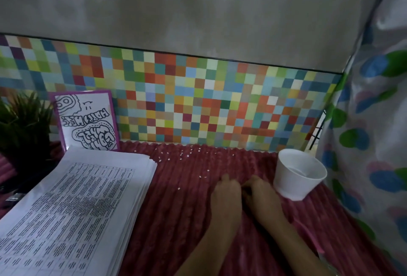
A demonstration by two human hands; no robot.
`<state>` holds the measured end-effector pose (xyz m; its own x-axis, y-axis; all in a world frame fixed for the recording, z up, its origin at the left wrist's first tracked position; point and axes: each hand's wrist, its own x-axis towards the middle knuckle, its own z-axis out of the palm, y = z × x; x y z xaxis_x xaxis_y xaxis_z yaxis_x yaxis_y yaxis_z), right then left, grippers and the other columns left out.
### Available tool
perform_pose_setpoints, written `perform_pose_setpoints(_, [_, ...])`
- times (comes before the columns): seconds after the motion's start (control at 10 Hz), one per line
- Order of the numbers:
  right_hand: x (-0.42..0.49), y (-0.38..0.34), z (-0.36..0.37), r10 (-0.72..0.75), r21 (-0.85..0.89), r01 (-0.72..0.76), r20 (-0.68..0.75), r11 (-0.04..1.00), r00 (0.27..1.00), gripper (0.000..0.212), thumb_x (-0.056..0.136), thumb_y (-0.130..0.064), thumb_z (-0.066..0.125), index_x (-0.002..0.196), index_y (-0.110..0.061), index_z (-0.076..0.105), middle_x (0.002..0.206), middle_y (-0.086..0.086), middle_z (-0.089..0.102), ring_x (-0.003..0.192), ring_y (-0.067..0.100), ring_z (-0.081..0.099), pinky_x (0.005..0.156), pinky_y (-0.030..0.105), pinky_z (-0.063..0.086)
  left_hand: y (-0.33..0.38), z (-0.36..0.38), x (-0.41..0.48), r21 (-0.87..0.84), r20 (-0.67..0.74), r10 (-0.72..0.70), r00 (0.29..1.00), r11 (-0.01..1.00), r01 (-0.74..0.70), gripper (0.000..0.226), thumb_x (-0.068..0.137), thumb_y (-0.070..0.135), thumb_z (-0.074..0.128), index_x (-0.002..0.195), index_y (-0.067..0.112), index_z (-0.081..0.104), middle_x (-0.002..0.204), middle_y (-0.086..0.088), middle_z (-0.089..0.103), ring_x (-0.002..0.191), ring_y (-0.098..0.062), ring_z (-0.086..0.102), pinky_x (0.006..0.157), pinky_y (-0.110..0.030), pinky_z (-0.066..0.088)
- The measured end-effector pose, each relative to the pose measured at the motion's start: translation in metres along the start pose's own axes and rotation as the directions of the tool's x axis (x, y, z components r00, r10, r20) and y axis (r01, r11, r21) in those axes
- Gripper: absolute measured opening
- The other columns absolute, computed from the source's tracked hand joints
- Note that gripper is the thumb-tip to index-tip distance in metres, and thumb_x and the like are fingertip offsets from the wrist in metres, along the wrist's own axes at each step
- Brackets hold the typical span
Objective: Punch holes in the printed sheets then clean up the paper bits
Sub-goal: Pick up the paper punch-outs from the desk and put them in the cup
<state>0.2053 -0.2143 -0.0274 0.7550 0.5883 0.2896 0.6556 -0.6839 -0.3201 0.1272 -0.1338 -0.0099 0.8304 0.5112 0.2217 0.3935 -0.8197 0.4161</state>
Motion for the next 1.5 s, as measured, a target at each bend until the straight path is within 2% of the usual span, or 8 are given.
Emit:
perform_pose_setpoints(0.1, [0.004,0.003,0.003,0.018,0.047,-0.020,0.026,0.999,0.999,0.015,0.090,-0.016,0.056,0.083,-0.014,0.069,0.094,0.000,0.063,0.078,0.016,0.059,0.068,0.036,0.049,0.000,0.001,0.000,-0.001,0.041,-0.053,0.998,0.999,0.053,0.027,0.099,0.001,0.038,0.113,0.003,0.061,0.132,-0.012,0.050,0.113,-0.025,0.058,0.091,-0.032,0.047])
perform_pose_setpoints(0.2, [0.009,0.009,0.004,0.073,0.180,-0.077,0.029,0.981,0.997,0.015,0.090,-0.019,0.058,0.077,-0.017,0.065,0.087,0.000,0.064,0.076,0.014,0.059,0.073,0.038,0.050,0.002,0.003,0.003,0.041,0.004,0.026,1.000,0.999,-0.026,0.015,0.061,0.003,0.084,0.066,0.007,0.070,0.083,-0.010,0.066,0.065,-0.021,0.067,0.052,-0.025,0.052])
perform_pose_setpoints(0.3, [0.012,0.012,-0.005,0.108,0.323,-0.100,-0.008,0.941,0.994,0.020,0.091,-0.017,0.059,0.071,-0.018,0.063,0.081,-0.001,0.064,0.072,0.009,0.058,0.073,0.034,0.048,-0.009,0.022,0.013,0.129,0.002,0.068,0.998,0.989,-0.068,0.012,0.059,0.005,0.064,0.048,0.011,0.066,0.058,-0.006,0.059,0.046,-0.019,0.059,0.041,-0.021,0.047])
perform_pose_setpoints(0.5, [0.013,0.011,-0.084,0.159,0.460,-0.036,-0.231,0.887,0.960,0.020,0.093,-0.018,0.058,0.077,-0.010,0.066,0.077,0.000,0.066,0.072,0.015,0.061,0.067,0.031,0.046,-0.013,0.012,0.040,0.161,0.092,0.078,0.993,0.983,-0.092,0.034,0.097,0.005,0.038,0.128,0.004,0.051,0.133,-0.014,0.048,0.122,-0.026,0.046,0.103,-0.032,0.041])
perform_pose_setpoints(0.7, [0.038,0.063,-0.143,0.175,0.241,-0.105,-0.293,0.965,0.940,0.022,0.088,-0.006,0.062,0.071,0.007,0.065,0.068,0.015,0.065,0.059,0.023,0.056,0.058,0.033,0.043,0.086,-0.021,0.054,-0.199,-0.202,0.174,0.964,0.956,-0.215,0.024,0.098,0.005,0.043,0.115,0.007,0.059,0.118,-0.009,0.054,0.106,-0.026,0.056,0.089,-0.037,0.046])
perform_pose_setpoints(0.9, [0.050,0.098,-0.138,0.173,0.001,-0.174,-0.109,0.985,0.979,0.018,0.083,0.002,0.063,0.090,-0.003,0.078,0.091,0.018,0.072,0.079,0.029,0.067,0.071,0.033,0.053,0.143,0.000,0.063,-0.056,-0.148,0.266,0.953,0.959,-0.277,0.029,0.101,0.012,0.039,0.121,0.016,0.060,0.125,-0.007,0.053,0.121,-0.028,0.042,0.098,-0.044,0.032])
perform_pose_setpoints(1.3, [0.047,0.096,-0.128,0.272,0.117,-0.254,-0.176,0.960,0.946,0.014,0.076,0.007,0.070,0.079,-0.005,0.077,0.079,0.011,0.073,0.058,0.009,0.055,0.050,0.023,0.040,0.126,0.010,0.069,-0.157,-0.154,0.205,0.966,0.961,-0.229,0.019,0.096,0.020,0.054,0.105,0.014,0.070,0.114,-0.006,0.060,0.112,-0.027,0.050,0.095,-0.043,0.036])
perform_pose_setpoints(1.5, [0.049,0.089,-0.124,0.260,0.072,-0.251,-0.216,0.965,0.941,0.017,0.074,-0.006,0.074,0.090,-0.002,0.077,0.094,0.022,0.071,0.074,0.026,0.061,0.068,0.031,0.044,0.106,0.006,0.066,-0.148,-0.153,0.314,0.937,0.930,-0.336,0.021,0.095,0.021,0.056,0.107,0.012,0.070,0.116,-0.008,0.059,0.113,-0.031,0.047,0.097,-0.047,0.035])
